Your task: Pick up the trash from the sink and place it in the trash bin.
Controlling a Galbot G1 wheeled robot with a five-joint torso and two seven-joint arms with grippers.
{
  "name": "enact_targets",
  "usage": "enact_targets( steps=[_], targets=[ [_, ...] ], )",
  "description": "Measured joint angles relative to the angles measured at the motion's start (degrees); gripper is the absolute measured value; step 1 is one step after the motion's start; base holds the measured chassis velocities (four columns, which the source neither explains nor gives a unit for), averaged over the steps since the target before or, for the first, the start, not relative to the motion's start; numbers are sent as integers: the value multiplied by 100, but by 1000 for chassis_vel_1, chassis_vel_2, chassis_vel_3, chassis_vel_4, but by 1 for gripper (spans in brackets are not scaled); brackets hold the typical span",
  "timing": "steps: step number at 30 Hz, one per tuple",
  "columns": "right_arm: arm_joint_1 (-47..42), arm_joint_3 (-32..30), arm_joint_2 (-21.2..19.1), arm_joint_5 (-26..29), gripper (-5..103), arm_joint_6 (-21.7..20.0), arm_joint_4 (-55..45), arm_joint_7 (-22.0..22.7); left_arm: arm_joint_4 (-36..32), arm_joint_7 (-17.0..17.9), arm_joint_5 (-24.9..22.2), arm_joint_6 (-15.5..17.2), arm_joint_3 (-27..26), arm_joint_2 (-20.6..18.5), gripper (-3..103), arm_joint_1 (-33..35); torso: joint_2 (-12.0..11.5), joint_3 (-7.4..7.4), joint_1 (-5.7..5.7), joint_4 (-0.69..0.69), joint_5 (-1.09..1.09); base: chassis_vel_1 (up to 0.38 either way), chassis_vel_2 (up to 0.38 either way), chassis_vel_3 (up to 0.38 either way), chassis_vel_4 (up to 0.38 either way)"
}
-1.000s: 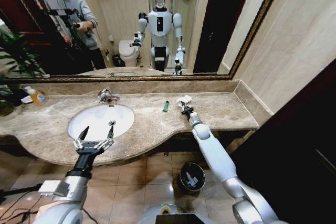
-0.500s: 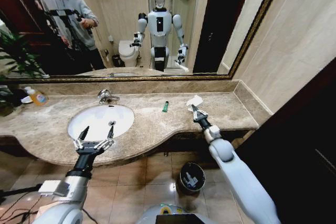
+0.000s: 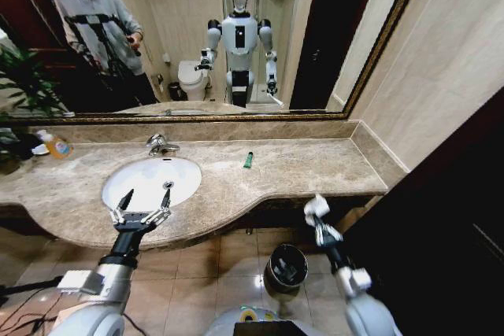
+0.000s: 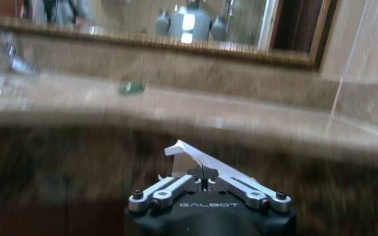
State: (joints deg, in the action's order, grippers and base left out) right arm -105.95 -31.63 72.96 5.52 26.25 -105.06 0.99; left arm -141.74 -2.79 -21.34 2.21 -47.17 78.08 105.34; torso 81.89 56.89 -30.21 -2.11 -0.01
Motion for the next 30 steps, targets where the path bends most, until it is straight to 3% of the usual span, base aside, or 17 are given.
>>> enact_targets(
  steps=[5, 10, 12, 16, 18, 19, 22, 30],
  targets=[
    [56, 264, 263, -136, 0, 38, 883, -23, 0, -1, 0, 0, 0, 0, 100, 0, 0, 1, -1, 1, 1, 0, 0, 0, 0],
    [389, 555, 585, 3, 0, -583, 1514, -391, 0, 0, 0, 0, 0, 0, 100, 0, -1, 1, -1, 0, 0, 0, 0, 0, 0],
    [746, 867, 648, 360, 0, -1077, 1896, -610, 0, -1, 0, 0, 0, 0, 100, 0, -1, 1, -1, 0, 1, 0, 0, 0, 0],
    [1093, 1041, 655, 701, 0, -1427, 2179, -780, 0, 0, 0, 0, 0, 1, 100, 0, -1, 1, -1, 0, 0, 0, 0, 0, 0],
    [1496, 1240, 656, 1327, 0, -1878, 2383, -831, 0, 0, 0, 0, 0, 0, 100, 0, -1, 1, -2, -1, 2, 0, 0, 0, 0],
    [1496, 1240, 656, 1327, 0, -1878, 2383, -831, 0, 0, 0, 0, 0, 0, 100, 0, -1, 1, -2, -1, 2, 0, 0, 0, 0],
    [1945, 1370, 636, 2168, 0, -2396, 2617, -831, 0, 0, 0, 0, 0, 1, 100, 0, -1, 1, -2, -1, 1, 0, 0, 0, 0],
    [2762, 1323, 577, 2882, 0, -2658, 3609, -806, 0, 0, 0, 0, 0, 1, 100, 0, -1, 2, -2, 0, 1, 0, 0, 0, 0]
  ],
)
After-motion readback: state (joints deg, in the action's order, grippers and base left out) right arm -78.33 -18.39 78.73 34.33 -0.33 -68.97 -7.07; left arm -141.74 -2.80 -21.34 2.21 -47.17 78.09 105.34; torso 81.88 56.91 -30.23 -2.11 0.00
